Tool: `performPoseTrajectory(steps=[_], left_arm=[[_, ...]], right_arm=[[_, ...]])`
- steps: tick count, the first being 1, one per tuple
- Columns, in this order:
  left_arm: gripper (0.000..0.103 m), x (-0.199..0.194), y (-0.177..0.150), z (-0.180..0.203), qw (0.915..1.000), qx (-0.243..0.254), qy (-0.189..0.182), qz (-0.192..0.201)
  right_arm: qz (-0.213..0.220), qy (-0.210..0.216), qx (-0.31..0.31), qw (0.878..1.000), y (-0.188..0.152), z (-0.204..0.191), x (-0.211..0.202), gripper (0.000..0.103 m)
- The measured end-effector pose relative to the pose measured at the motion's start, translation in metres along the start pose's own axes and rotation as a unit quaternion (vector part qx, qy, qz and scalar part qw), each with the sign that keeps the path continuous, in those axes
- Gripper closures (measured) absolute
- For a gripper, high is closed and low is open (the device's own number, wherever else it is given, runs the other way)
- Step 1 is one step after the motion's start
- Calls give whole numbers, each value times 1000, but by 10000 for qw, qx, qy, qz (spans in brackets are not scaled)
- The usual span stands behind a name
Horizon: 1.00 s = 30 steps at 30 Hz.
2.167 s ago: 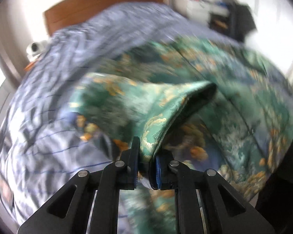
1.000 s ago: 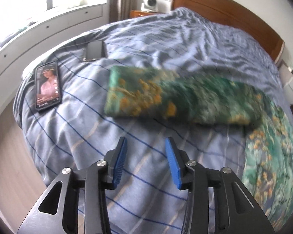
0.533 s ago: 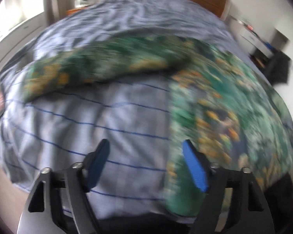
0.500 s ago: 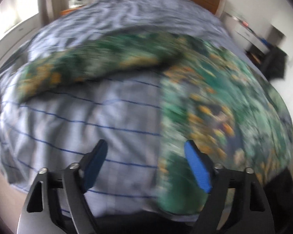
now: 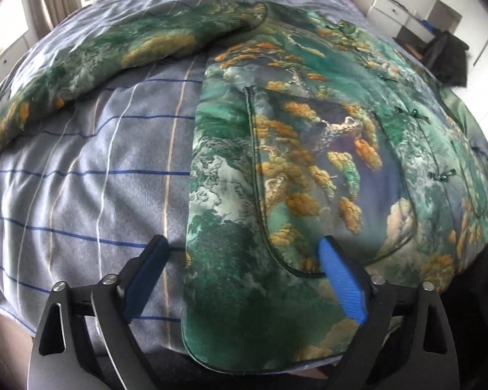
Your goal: Fold large clothes
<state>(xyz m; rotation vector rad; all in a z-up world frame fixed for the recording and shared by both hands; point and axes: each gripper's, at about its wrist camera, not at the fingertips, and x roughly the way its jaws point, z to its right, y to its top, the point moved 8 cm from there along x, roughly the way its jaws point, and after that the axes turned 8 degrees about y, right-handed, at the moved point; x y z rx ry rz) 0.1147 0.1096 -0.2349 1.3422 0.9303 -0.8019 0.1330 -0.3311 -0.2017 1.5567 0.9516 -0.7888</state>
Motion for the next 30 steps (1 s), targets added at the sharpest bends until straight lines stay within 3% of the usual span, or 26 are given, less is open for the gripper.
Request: performPoseTrajectory(steps=[3, 6, 7, 10, 13, 16, 20, 22, 24, 25, 26, 28, 30], left_arm=[[10, 6, -4, 1, 9998, -78, -146, -100], [35, 6, -11, 8, 9990, -36, -401, -219], [45, 5, -11, 9, 9991, -13, -384, -204], [64, 2, -12, 14, 9988, 89, -450, -180], [80, -5, -11, 20, 9985, 217, -484, -137], [84, -13, -12, 23, 9981, 336, -511, -91], [84, -18, -15, 23, 9978, 430, -494, -38], [77, -10, -14, 23, 9984, 419, -373, -62], [70, -6, -10, 20, 9988, 338, -335, -77], [64, -6, -9, 19, 9991, 253, -348, -55], [59, -7, -8, 17, 9992, 178, -353, -22], [44, -12, -6, 11, 9991, 12, -416, 84], [42, -20, -4, 3, 9984, -191, -501, 177]], right_arm=[[-168, 212, 97, 9996, -3, -1, 12, 37], [-203, 335, 137, 9991, -3, -4, 15, 39], [-220, 356, 149, 9990, -2, -5, 16, 57], [-203, 360, 206, 9989, 1, -5, 12, 81], [-191, 369, 160, 9990, 0, -8, 6, 88], [-194, 309, 42, 9993, -1, -10, 0, 89], [-169, 290, -22, 9994, -2, -11, -9, 90], [-127, 328, 18, 9994, 1, -8, -8, 87], [-120, 463, 254, 9985, 3, 0, -3, 75], [-89, 538, 402, 9977, 4, 7, -2, 58], [0, 618, 546, 9966, 8, 14, -4, 51], [271, 739, 800, 9937, 16, 28, -13, 46], [634, 849, 1173, 9874, 29, 50, -25, 43]])
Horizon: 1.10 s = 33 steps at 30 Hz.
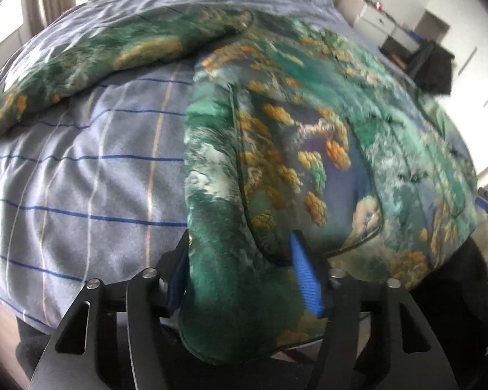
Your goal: Fold large clothes
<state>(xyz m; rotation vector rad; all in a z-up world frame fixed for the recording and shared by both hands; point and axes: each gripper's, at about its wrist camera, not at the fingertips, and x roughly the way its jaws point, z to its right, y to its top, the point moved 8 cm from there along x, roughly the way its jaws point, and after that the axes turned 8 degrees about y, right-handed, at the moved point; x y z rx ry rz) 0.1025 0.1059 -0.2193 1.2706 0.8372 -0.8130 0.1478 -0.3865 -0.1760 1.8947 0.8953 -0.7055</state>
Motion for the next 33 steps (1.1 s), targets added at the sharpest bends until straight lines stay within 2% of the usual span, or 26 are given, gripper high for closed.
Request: performPoseTrajectory(steps=[2, 4, 7, 9, 11, 12, 13, 14, 15, 16, 18, 20, 21, 22, 24, 28, 31, 33], left_arm=[[42, -3, 2, -4, 9999, -144, 23, 46], [42, -7, 4, -8, 9995, -256, 120, 116], [42, -15, 5, -9, 9991, -319, 199, 206], [41, -18, 3, -8, 9989, -283, 282, 247], [40, -20, 1, -7, 9986, -200, 411, 266], [40, -20, 0, -7, 9985, -171, 450, 264], [40, -20, -2, -6, 9983, -137, 501, 251], [40, -19, -2, -6, 9982, -113, 545, 233], [40, -20, -3, -7, 9981, -105, 558, 230], [40, -20, -4, -7, 9981, -106, 565, 230], [40, -19, -2, -6, 9982, -127, 537, 229], [40, -18, 0, -3, 9982, -133, 534, 253], [38, -17, 1, -2, 9980, -135, 551, 265], [33, -16, 2, -1, 9977, -138, 597, 284], [24, -17, 3, 0, 9969, -143, 703, 326], [14, -21, 8, 1, 9948, -114, 887, 498], [4, -25, 17, -6, 9894, -184, 1200, 800], [3, -26, 23, -10, 9849, -274, 1380, 1010]], right_arm=[[503, 141, 562, 9970, 26, 26, -10, 37], [807, 324, 1145, 9896, 44, 52, -9, 35], [1183, 839, 2237, 9638, 68, 94, 9, 34], [1579, 1114, 2912, 9369, 78, 120, 18, 34], [2049, 1325, 3728, 8953, 82, 150, 23, 34], [2238, 1362, 4001, 8782, 84, 161, 23, 35], [2406, 1299, 4061, 8719, 90, 168, 20, 47], [2547, 1001, 3812, 8831, 102, 171, 12, 65], [2616, 703, 3521, 8959, 111, 170, 4, 89], [2725, 202, 2970, 9149, 129, 165, -11, 89], [2872, -565, 1958, 9360, 159, 149, -32, 89], [2679, -1073, 1461, 9462, 174, 145, -32, 86], [2543, -1226, 1398, 9491, 176, 146, -28, 76], [2309, -1442, 1362, 9525, 175, 150, -20, 61], [1987, -1733, 1483, 9532, 165, 164, -10, 44], [1885, -1820, 1735, 9493, 128, 170, -6, 44], [1799, -1828, 1503, 9548, 100, 147, -8, 44], [1781, -1862, 1233, 9583, 84, 129, -16, 44]])
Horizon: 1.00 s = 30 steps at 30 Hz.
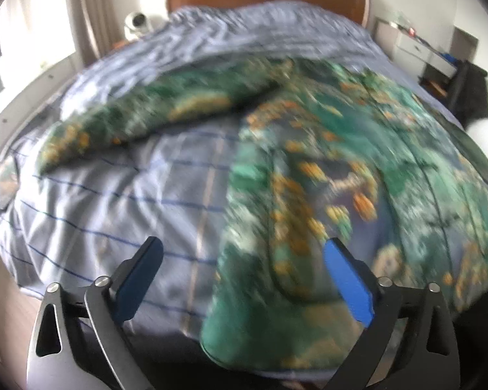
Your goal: Fold large clothes
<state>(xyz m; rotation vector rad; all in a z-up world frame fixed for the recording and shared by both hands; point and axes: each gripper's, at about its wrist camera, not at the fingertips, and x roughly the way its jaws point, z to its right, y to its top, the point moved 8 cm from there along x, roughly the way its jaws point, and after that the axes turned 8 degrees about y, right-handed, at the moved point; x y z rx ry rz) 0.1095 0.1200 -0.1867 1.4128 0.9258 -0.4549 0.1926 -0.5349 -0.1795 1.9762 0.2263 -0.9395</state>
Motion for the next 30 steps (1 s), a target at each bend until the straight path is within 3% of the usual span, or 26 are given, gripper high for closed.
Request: performPoseTrajectory(steps=[5, 8, 13, 20, 25, 30], left_arm=[[3, 5, 12, -7, 9982, -136, 318, 494], [3, 4, 16, -8, 9965, -123, 447, 700], [3, 11, 7, -12, 9974, -176, 340, 609], [4, 28, -10, -19, 9990, -334, 199, 223], [4, 36, -17, -16, 9973, -679, -263, -112], [2, 26, -10, -21, 9981, -605, -7, 101]], right_arm=[[162, -90, -1073, 9941, -31, -47, -36, 39], [240, -242, -1818, 9827, -49, -69, -57, 27], [433, -459, -2763, 9590, -72, -100, -73, 22], [748, -538, -2792, 9558, -78, -97, -90, 21], [826, -512, -2751, 9565, -78, -96, -90, 21], [779, -460, -2684, 9590, -78, -94, -88, 20]])
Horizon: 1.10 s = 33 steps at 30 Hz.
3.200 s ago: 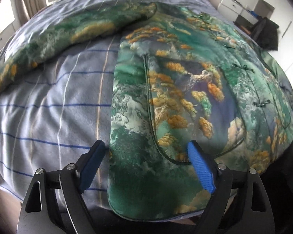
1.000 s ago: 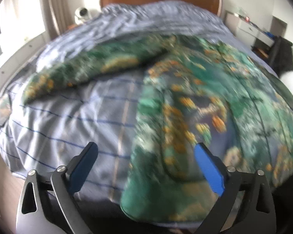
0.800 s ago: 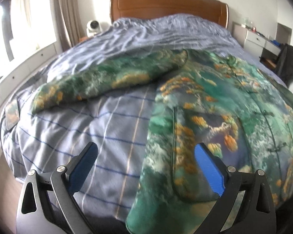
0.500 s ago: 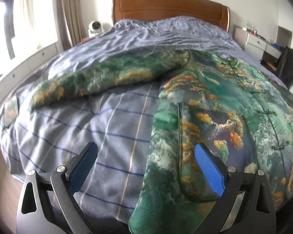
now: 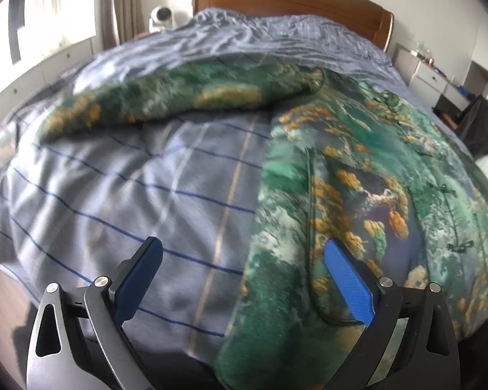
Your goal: Fold large clothes
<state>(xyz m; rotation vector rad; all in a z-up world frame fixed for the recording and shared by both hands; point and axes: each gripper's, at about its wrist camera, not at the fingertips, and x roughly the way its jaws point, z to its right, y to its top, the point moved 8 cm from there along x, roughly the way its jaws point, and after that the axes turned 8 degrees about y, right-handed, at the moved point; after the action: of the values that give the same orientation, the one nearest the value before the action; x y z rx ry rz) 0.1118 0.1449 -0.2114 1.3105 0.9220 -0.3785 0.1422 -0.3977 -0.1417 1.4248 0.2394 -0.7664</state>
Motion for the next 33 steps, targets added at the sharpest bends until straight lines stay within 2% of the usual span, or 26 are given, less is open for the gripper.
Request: performPoseTrajectory(steps=[3, 7, 9, 12, 14, 17, 19, 21, 24, 25, 26, 27, 29, 31, 33], left_arm=[[1, -5, 5, -1, 10000, -23, -12, 68], [1, -12, 11, 1, 9994, -170, -264, 125], [1, -13, 14, 4, 9991, -183, -357, 104], [1, -17, 18, 9, 9994, -69, -274, 177], [1, -18, 20, 11, 9997, 64, -157, 195], [1, -19, 22, 14, 9996, 182, -89, 197], [1, -20, 24, 17, 9996, 214, -44, 186], [1, -20, 25, 20, 9996, 209, -15, 187], [1, -21, 26, 27, 9996, 227, 7, 164], [1, -20, 26, 29, 9996, 253, 18, 159], [1, -20, 26, 33, 9994, 312, 47, 162], [1, -21, 26, 34, 9992, 355, 71, 165], [1, -21, 27, 38, 9985, 497, 167, 186], [1, -21, 27, 40, 9980, 559, 201, 191], [1, -18, 26, 41, 9981, 567, 191, 149]], right_arm=[[-3, 58, 98, 9999, -1, 3, 1, 17], [-38, 262, 177, 9995, -2, 2, 1, 13], [-180, 416, 218, 9987, -5, 0, 5, 13], [-399, 701, 353, 9961, -7, -1, 14, 13], [-568, 949, 652, 9917, -1, 5, 26, 13], [-603, 917, 1200, 9867, 19, 35, 42, 13], [-506, 889, 1693, 9802, 38, 63, 54, 13], [-470, 960, 2255, 9684, 51, 94, 73, 13], [-580, 1261, 3509, 9261, 51, 138, 109, 13], [-642, 1455, 4052, 9003, 46, 150, 123, 13], [-727, 1665, 4597, 8693, 39, 158, 135, 13], [-800, 1753, 4931, 8484, 33, 161, 143, 13], [-850, 1992, 5732, 7903, 16, 165, 158, 13], [-878, 2008, 6026, 7673, 5, 162, 165, 13], [-799, 1933, 6182, 7577, -1, 163, 174, 15]])
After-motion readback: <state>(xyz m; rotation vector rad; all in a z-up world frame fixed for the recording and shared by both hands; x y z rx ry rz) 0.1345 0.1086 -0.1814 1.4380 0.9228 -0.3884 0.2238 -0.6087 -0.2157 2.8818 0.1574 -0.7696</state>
